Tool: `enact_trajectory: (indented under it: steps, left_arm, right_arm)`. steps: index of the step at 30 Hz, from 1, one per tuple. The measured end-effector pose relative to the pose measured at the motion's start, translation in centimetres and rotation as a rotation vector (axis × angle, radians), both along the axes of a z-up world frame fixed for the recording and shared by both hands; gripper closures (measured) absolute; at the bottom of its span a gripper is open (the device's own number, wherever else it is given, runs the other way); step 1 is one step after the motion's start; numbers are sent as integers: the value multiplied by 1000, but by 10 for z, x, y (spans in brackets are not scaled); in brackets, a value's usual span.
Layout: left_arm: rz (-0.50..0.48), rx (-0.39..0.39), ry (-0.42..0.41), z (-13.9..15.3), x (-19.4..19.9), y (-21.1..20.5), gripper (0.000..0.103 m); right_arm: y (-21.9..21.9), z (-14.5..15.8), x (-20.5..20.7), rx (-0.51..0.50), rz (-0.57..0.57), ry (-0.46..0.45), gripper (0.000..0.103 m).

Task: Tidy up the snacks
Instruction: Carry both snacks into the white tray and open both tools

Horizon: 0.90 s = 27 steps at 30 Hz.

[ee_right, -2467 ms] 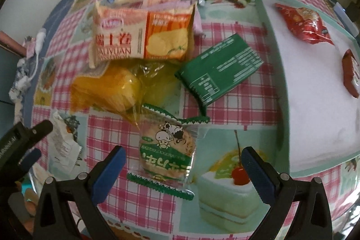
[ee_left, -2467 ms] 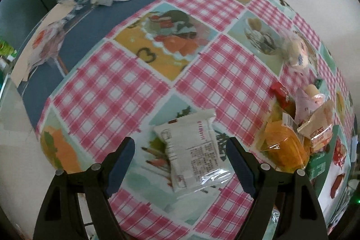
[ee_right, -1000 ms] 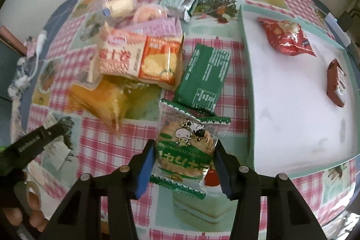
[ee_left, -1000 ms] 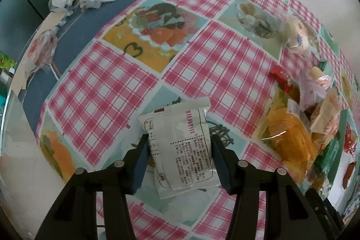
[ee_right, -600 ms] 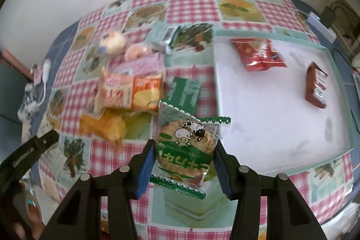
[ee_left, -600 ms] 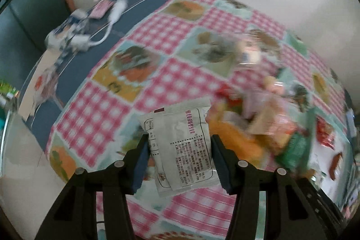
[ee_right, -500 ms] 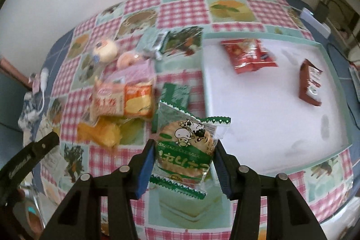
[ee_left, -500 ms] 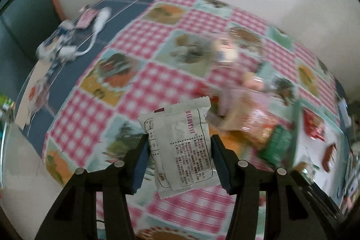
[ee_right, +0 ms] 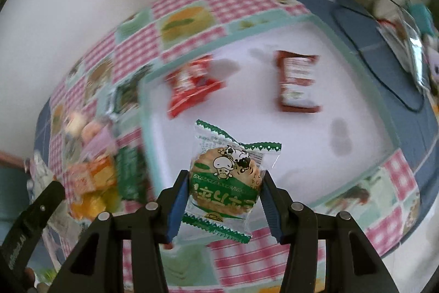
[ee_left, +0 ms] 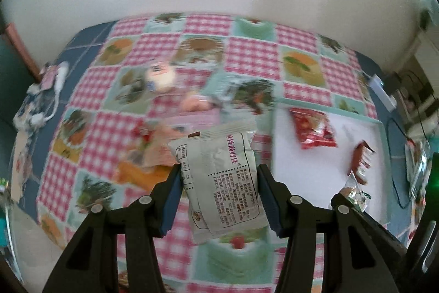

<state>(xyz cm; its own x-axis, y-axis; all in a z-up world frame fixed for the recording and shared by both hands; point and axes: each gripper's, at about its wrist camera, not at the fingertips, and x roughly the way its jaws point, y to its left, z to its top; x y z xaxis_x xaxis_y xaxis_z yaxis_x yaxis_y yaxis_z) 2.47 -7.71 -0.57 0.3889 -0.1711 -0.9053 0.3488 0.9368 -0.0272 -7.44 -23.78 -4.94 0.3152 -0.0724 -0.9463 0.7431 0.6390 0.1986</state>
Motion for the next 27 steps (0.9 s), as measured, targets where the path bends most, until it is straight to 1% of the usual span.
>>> enact_trajectory:
  steps: [3,8,10,12,14,18,23,27]
  left_arm:
    - [-63,-1,19,-10,-6,-25,48]
    - [-150,6,54,-25,-22,-53,47]
    - [-187,-3,80,-31,-30,-61,47]
    - [-200,-4,91,-35,-33,-65,47]
    - [-213,5,93,-40,-36,-69,47]
    - [-222,-2,107,-47,-37,-74,47]
    - [-249,-12,114,-53,-38,-80,47]
    - [-275,-13,90,-52,-40,-85,47]
  right_arm:
    - [-24,-2,-17,-3,-65,15,50]
    - [-55,-6,-39,-14,-153,38,50]
    - [-64,-9,-46,-11,-183,44,50]
    - [-73,-12,-51,-6,-209,51,50]
    - [-78,-15,-55,0,-227,58,50]
    - [-87,-21,-61,4,-256,79,50]
    - [-88,-27,-61,4,-254,94,50]
    - [-87,-28,-57,-3,-245,103,49]
